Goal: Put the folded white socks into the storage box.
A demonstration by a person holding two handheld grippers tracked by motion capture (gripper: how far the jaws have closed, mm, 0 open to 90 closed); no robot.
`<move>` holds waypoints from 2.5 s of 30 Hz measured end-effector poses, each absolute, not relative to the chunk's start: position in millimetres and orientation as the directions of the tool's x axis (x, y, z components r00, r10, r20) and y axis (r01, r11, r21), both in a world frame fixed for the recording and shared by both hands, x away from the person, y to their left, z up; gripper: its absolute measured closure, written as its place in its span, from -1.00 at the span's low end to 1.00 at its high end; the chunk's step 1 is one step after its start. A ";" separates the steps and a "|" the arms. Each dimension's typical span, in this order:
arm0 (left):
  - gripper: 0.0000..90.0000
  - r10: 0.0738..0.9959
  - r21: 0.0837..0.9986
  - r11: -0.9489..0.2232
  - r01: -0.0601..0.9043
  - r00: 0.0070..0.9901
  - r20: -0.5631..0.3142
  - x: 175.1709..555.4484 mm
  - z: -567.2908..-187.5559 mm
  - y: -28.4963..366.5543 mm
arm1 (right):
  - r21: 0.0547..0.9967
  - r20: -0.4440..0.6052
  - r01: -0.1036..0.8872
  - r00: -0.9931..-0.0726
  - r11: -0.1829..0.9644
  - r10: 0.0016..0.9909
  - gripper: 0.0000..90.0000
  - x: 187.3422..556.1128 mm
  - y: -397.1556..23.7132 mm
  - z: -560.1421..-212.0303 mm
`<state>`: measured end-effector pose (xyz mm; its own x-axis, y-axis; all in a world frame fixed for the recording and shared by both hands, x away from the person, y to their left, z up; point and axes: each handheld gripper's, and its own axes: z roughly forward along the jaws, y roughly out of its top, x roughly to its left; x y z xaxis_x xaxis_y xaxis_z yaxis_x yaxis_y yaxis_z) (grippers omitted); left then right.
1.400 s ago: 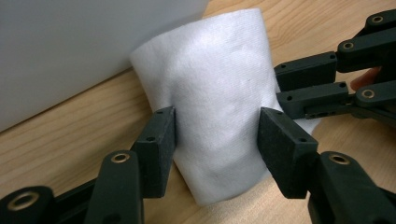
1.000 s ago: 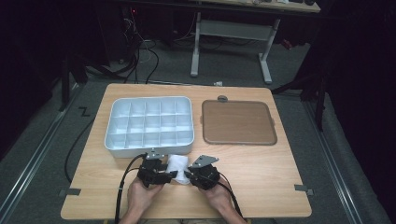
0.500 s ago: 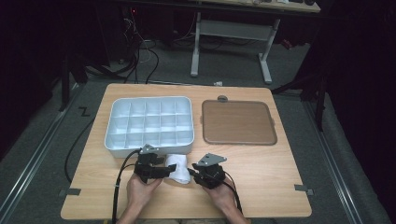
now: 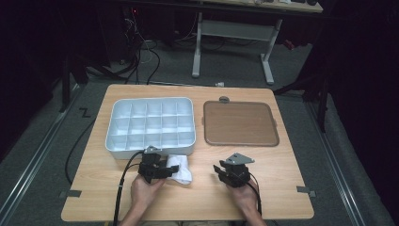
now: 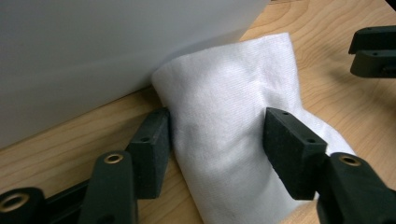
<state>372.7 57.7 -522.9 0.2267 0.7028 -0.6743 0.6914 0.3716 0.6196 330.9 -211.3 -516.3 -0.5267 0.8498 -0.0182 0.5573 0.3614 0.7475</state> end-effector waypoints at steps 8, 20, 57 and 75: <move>0.17 0.695 0.612 0.363 0.703 0.233 -0.680 372.2 -523.6 58.0 | 0.746 -0.036 0.603 -0.387 0.283 0.921 0.31 330.9 -256.0 -526.5; 0.40 0.676 0.598 0.374 0.709 0.233 -0.699 371.2 -522.3 60.0 | 0.738 -0.004 0.641 -0.307 0.210 0.952 0.15 328.1 -281.2 -531.1; 0.64 0.641 0.621 0.355 0.699 0.301 -0.706 357.4 -495.3 65.3 | 0.731 -0.021 0.650 -0.284 0.208 0.959 -0.04 327.3 -278.7 -531.4; 0.65 0.592 0.593 0.395 0.702 0.299 -0.748 354.8 -478.7 79.2 | 0.730 -0.021 0.649 -0.290 0.213 0.957 -0.08 327.5 -278.6 -531.5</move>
